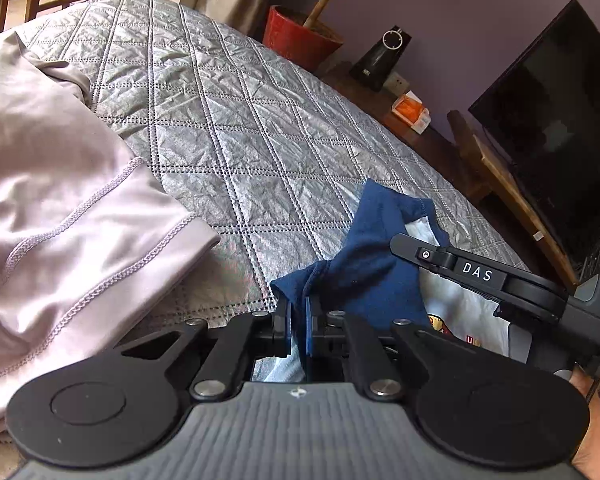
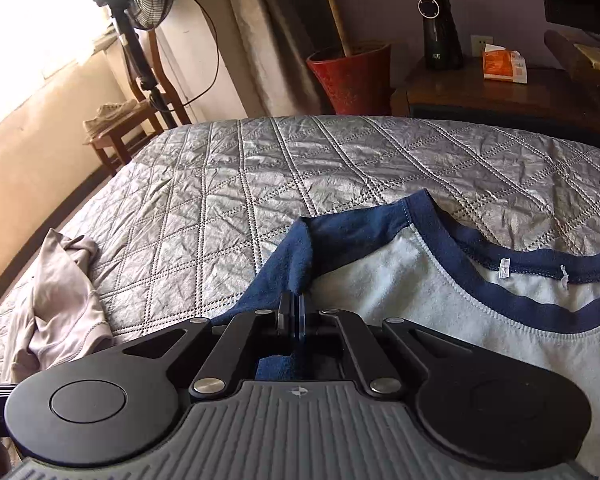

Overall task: Fold clothes
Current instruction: 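Grasp the folded sleeve with the left gripper while the right gripper holds the shoulder by the collar, then open both grippers to release the folded sleeve and the shoulder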

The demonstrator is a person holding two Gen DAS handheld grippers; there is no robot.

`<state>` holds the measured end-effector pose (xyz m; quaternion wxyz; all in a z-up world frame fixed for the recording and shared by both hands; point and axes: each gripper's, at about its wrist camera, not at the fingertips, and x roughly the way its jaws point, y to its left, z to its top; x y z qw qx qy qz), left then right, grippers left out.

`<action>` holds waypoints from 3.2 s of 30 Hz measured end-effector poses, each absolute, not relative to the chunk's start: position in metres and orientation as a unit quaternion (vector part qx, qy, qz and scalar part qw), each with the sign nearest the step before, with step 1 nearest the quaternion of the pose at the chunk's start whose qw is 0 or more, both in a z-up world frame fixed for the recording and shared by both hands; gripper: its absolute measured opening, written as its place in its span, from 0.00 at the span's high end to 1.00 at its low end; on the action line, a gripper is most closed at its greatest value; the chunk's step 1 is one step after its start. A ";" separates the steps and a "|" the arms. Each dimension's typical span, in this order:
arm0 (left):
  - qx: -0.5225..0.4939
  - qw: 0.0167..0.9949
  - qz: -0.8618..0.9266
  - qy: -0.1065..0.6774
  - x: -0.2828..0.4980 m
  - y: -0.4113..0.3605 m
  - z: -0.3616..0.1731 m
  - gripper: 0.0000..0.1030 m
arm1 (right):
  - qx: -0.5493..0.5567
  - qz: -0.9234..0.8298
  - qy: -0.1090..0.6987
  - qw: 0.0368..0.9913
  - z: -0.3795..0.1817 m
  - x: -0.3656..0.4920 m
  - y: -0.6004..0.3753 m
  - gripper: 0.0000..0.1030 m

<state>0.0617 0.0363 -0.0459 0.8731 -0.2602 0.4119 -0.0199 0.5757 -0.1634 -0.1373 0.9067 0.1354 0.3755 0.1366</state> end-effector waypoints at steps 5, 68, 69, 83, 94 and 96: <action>-0.314 0.859 -0.002 0.405 0.060 0.051 -0.049 0.98 | 0.178 0.099 0.362 0.910 -0.141 0.567 -0.181 0.99; -0.181 0.893 -0.012 0.411 0.061 -0.001 -0.047 0.90 | 0.147 0.140 0.335 0.920 -0.129 0.565 -0.164 0.90; -0.177 0.894 -0.006 0.411 0.060 0.000 -0.047 0.90 | 0.146 0.141 0.345 0.916 -0.134 0.571 -0.162 0.89; -0.150 0.910 0.101 0.372 0.046 0.025 -0.032 0.79 | -0.003 0.157 0.365 0.918 -0.132 0.595 -0.120 0.77; -0.117 0.919 0.052 0.373 0.053 0.015 -0.032 0.74 | 0.127 0.119 0.295 0.940 -0.087 0.493 -0.196 0.30; -0.119 0.920 0.054 0.369 0.052 0.018 -0.030 0.74 | 0.074 0.108 0.322 0.938 -0.089 0.446 -0.200 0.29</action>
